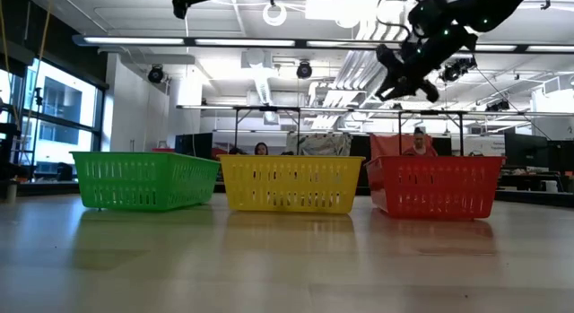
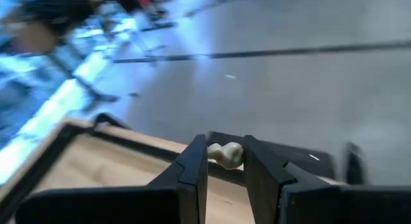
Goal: Sort Halloween decoration
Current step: Put the white skull toy into the yellow basket
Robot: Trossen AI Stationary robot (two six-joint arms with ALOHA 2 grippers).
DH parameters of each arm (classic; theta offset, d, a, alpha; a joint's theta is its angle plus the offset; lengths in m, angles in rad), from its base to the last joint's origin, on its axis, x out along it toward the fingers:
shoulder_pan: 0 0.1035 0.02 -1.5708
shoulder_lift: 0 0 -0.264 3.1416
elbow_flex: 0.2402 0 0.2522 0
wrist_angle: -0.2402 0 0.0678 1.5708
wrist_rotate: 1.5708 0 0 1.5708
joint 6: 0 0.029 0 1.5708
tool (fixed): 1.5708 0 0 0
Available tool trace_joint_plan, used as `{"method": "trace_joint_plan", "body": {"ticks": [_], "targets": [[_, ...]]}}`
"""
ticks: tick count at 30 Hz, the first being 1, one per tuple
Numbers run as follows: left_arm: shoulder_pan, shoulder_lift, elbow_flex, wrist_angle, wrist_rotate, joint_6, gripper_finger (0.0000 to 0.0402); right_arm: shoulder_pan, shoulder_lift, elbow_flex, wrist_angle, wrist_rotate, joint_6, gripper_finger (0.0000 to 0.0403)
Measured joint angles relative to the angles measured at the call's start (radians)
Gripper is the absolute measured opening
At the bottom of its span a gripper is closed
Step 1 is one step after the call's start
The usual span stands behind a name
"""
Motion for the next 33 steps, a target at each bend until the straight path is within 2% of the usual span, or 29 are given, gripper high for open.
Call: {"method": "trace_joint_plan", "body": {"ticks": [10,18,25,33], "targets": [[0.0,0.0,0.0,0.0,0.0,0.0,0.0156,0.007,0.0,0.0,0.195,-0.38,-0.107,0.0066],[0.0,0.0,0.0,-0.002,0.0,0.001,0.0156,0.078,-0.025,0.0,0.222,-0.426,-0.303,0.0066],[0.0,0.0,0.0,-0.019,-0.001,0.002,0.0156,0.113,-0.045,0.001,0.254,-0.511,-0.313,0.0066],[0.0,0.001,0.0,-0.013,-0.003,0.002,0.0156,0.189,-0.069,0.001,0.284,-0.513,-0.312,0.0066]]}}
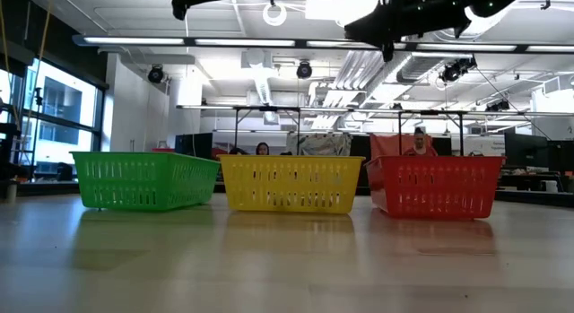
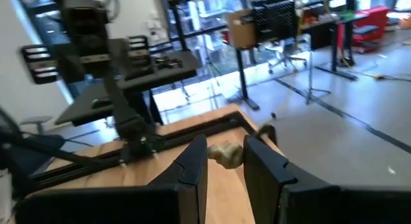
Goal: Sort Halloween decoration
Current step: Put the white skull toy into the yellow basket
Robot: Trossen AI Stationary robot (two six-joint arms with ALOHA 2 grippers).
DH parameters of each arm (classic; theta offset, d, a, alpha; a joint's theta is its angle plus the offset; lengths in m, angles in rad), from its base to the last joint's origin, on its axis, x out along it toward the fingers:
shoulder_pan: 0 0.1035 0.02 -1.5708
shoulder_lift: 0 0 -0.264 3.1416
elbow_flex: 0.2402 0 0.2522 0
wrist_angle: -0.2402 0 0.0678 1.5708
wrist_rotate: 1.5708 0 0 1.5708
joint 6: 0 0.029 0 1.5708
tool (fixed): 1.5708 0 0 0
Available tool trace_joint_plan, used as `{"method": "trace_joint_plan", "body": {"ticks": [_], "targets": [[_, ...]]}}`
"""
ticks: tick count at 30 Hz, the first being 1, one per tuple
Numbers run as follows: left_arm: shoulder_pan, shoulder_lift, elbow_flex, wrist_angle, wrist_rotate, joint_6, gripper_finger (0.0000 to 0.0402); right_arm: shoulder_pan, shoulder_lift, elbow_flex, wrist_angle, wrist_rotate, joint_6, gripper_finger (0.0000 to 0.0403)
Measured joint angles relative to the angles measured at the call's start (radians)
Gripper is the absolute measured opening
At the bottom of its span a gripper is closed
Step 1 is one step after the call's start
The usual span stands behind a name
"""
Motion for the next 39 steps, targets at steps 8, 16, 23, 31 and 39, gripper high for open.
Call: {"method": "trace_joint_plan", "body": {"ticks": [8,16,23,31,39], "targets": [[0.0,0.0,0.0,-0.001,-0.001,0.0,0.0156,0.168,-0.002,0.0,0.097,-0.005,-0.126,0.0066],[0.0,0.0,0.0,-0.002,-0.001,0.0,0.0156,0.313,-0.002,0.0,0.151,0.004,-0.082,0.0066],[0.0,0.0,0.0,-0.002,-0.001,0.0,0.0156,0.437,-0.002,0.0,0.152,0.089,-0.092,0.0066],[0.0,0.0,0.0,-0.002,0.0,0.0,0.0156,0.509,0.0,0.0,0.149,0.14,-0.134,0.0066],[0.0,0.0,0.0,-0.002,0.028,0.001,0.0156,0.525,0.001,0.0,0.145,0.165,-0.131,0.0066]]}}
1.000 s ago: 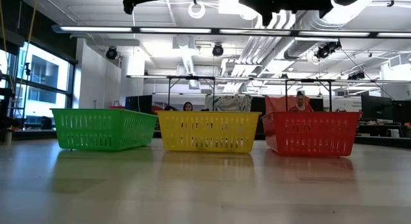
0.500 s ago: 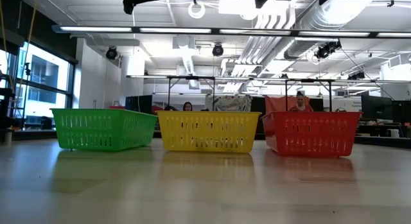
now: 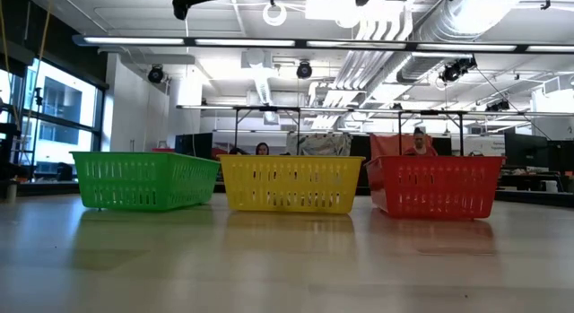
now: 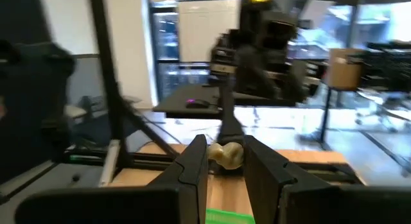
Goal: Sort Halloween decoration
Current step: Put the white skull toy into the yellow basket
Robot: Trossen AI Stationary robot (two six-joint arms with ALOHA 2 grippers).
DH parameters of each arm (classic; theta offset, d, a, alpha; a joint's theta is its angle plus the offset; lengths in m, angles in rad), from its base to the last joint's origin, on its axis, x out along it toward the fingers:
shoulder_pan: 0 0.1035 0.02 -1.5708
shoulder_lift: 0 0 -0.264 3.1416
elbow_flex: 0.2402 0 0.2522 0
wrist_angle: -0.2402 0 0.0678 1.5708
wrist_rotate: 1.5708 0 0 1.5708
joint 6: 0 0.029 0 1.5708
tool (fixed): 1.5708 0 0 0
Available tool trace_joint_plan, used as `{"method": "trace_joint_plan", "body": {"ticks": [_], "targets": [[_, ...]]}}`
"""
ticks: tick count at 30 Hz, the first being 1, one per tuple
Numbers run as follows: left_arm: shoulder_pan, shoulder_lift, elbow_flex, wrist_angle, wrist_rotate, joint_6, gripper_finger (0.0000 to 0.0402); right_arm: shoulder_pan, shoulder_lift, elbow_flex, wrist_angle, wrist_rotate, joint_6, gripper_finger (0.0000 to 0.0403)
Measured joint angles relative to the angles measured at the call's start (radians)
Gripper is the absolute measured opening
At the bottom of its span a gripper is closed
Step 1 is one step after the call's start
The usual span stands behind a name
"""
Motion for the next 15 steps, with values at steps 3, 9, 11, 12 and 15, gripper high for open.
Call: {"method": "trace_joint_plan", "body": {"ticks": [3,9,11,12,15], "targets": [[0.0,0.0,0.0,0.0,0.057,0.026,0.0156,0.0,0.0,0.0,-0.009,0.077,0.025,0.0066],[-0.001,0.0,0.0,0.001,0.122,0.076,0.0156,0.0,0.0,0.0,-0.008,0.138,0.061,0.0066],[0.0,0.0,0.0,0.001,0.122,0.075,0.0156,0.0,0.0,0.0,-0.008,0.139,0.098,0.0066],[0.0,0.0,0.0,0.001,0.123,0.075,0.0156,0.0,0.0,0.0,-0.008,0.139,0.109,0.0066],[-0.001,0.0,0.0,0.001,0.124,0.054,0.0156,0.0,0.0,0.0,-0.008,0.139,0.136,0.0066]]}}
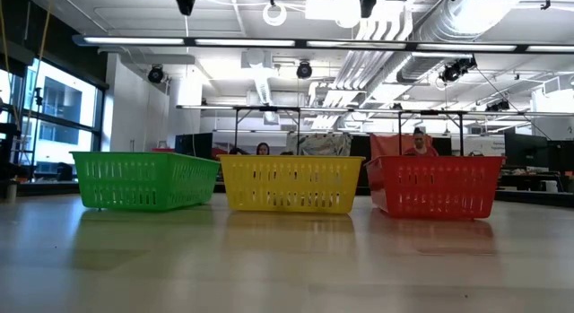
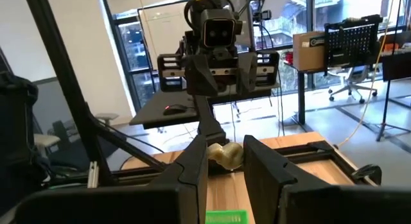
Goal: Sort Halloween decoration
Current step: Put the white skull toy into the yellow basket
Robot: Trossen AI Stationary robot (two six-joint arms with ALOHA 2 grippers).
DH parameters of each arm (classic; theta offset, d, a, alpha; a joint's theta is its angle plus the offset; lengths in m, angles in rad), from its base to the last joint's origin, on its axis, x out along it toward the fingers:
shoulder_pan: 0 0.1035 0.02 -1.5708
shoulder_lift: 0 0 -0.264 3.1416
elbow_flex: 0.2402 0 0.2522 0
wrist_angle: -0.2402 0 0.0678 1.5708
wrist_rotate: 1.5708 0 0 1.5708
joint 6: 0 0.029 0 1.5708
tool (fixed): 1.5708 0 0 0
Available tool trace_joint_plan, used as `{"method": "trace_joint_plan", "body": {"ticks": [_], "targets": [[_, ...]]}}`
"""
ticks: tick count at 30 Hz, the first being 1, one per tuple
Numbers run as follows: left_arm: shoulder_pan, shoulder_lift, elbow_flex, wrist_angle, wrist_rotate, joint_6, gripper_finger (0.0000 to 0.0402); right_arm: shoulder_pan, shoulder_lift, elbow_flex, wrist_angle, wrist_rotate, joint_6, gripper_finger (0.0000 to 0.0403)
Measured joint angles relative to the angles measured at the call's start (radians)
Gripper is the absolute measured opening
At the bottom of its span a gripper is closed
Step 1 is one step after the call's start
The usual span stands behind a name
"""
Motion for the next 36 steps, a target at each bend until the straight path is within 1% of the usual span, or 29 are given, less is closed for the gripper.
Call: {"method": "trace_joint_plan", "body": {"ticks": [6,14,18,23,28,31,36], "targets": [[0.0,0.0,0.0,0.003,0.0,-0.03,0.0156,0.012,0.0,0.0,0.0,0.001,-0.001,0.0066],[0.0,0.0,0.0,0.006,-0.001,-0.031,0.0156,0.08,0.0,0.0,0.0,0.0,-0.009,0.0066],[0.0,0.0,0.0,0.006,-0.02,-0.03,0.0156,0.107,0.0,0.0,-0.006,0.001,-0.01,0.0066],[0.0,0.0,0.0,0.006,-0.056,-0.03,0.0156,0.141,0.0,0.0,-0.094,0.075,-0.054,0.0066],[0.001,0.0,0.0,0.006,-0.058,-0.031,0.0156,0.163,0.019,0.001,-0.125,0.109,-0.069,0.0066],[0.001,0.0,0.0,0.006,-0.058,-0.031,0.0156,0.17,0.046,0.046,-0.202,0.11,-0.073,0.0066],[0.001,0.0,0.0,0.007,-0.059,-0.031,0.0156,0.171,0.126,0.182,-0.401,0.111,-0.134,0.0066]]}}
